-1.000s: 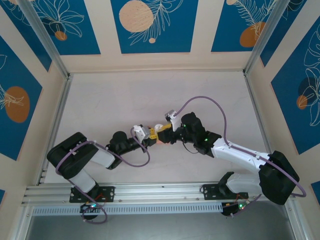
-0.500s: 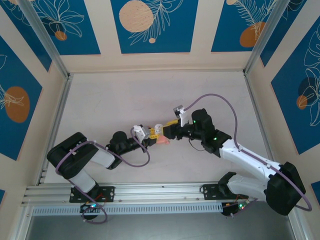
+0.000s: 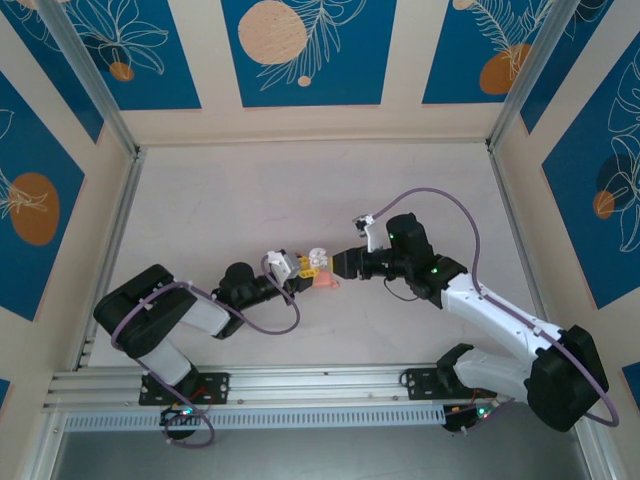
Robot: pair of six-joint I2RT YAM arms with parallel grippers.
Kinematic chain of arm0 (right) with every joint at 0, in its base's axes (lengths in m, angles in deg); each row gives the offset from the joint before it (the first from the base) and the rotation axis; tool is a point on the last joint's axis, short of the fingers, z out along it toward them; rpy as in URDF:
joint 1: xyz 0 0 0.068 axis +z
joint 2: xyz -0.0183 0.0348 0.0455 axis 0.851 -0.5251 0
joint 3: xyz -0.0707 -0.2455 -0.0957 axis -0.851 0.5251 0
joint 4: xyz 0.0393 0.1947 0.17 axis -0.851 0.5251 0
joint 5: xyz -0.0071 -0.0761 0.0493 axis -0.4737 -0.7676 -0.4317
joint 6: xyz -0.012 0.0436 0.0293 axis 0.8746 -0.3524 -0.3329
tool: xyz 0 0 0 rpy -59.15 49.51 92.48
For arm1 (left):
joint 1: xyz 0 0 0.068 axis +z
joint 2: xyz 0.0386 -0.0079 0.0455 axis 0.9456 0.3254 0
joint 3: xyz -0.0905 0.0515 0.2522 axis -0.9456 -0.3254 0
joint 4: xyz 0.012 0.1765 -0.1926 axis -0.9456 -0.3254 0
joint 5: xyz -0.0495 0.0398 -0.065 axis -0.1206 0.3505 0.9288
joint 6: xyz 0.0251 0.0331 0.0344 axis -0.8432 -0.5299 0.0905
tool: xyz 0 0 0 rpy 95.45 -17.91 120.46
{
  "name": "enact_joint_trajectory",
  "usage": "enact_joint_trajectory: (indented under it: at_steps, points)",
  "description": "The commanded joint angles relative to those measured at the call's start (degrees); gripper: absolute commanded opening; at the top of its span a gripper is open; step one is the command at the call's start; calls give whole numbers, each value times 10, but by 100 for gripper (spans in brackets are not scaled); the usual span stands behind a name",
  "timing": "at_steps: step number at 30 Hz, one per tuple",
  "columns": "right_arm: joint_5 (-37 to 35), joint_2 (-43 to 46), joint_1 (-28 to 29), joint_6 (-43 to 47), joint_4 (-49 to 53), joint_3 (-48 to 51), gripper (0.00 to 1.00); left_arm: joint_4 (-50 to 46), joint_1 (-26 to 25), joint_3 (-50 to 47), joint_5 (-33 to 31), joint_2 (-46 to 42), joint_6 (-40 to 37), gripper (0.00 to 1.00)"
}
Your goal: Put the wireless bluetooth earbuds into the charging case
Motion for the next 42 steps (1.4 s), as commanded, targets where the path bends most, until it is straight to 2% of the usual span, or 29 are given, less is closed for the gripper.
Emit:
enact_joint_trajectory:
  at_steps: [1, 16, 29, 42]
  points:
    - [22, -25, 5, -1, 12, -14, 50, 29, -6, -9, -6, -13, -4, 19]
    - [15, -89, 5, 2, -19, -23, 48, 30, -6, -11, -8, -16, -4, 19]
    - [14, -84, 1, 4, -30, -22, 46, 30, -6, -14, -5, -23, -5, 19]
    - [68, -59, 1, 29, -46, -14, 47, 30, -6, -16, -5, -27, -7, 19]
